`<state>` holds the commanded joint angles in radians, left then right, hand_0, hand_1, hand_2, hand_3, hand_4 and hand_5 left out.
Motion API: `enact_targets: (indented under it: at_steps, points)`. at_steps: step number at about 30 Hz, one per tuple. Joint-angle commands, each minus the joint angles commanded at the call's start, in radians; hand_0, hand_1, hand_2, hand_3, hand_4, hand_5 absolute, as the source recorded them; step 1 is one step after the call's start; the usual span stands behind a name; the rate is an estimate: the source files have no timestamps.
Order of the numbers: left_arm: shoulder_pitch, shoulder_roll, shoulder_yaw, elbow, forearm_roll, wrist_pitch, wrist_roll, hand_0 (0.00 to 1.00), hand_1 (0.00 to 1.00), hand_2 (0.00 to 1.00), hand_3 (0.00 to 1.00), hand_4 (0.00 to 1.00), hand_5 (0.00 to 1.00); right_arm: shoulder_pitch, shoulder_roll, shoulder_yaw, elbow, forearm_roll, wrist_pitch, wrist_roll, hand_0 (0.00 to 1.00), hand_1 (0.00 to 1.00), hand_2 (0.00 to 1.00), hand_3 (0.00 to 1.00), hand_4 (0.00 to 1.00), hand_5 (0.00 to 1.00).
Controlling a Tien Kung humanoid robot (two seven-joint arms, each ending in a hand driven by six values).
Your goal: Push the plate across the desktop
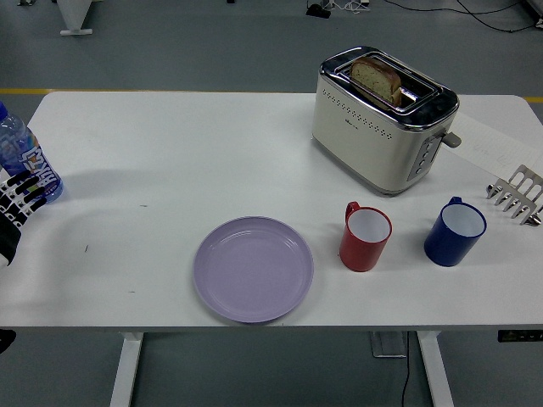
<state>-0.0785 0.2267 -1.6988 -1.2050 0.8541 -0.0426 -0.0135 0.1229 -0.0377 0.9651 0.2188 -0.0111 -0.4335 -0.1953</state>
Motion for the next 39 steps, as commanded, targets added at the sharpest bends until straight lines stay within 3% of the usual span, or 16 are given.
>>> enact_targets:
  at_steps: [39]
  points:
    - [-0.005, -0.006, 0.013, 0.019, -0.051, 0.030, -0.015, 0.783, 0.765, 0.739, 0.703, 0.554, 0.998, -0.005, -0.003, 0.008, 0.002, -0.003, -0.009, -0.002, 0.550, 0.460, 0.576, 0.579, 0.306, 0.445]
